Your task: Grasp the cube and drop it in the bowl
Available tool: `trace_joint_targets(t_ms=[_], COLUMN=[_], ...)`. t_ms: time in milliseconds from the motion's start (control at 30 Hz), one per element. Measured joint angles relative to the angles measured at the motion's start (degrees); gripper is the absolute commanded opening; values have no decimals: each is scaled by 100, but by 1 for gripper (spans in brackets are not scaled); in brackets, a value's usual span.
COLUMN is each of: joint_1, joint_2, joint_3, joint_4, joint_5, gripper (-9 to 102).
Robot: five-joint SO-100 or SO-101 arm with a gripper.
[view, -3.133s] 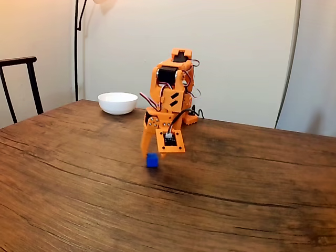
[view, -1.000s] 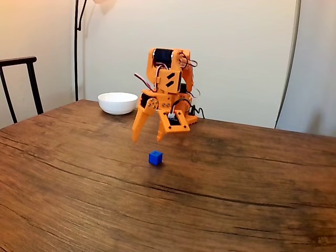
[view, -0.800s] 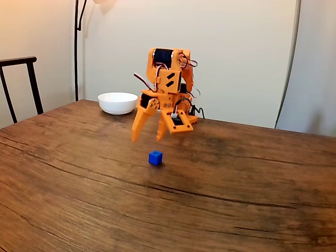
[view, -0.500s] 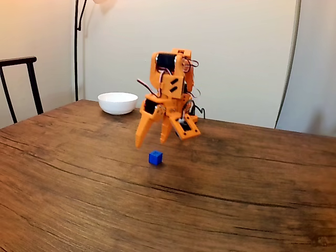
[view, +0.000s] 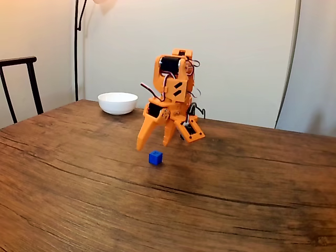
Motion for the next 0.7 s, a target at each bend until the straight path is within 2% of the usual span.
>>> trace_joint_targets(t_ms=[400,700], joint_1=[800,448], joint_2=[466,554], joint_3=[-9,123], joint_4=[404,211], joint_5=[-246,-246], gripper=[45,45])
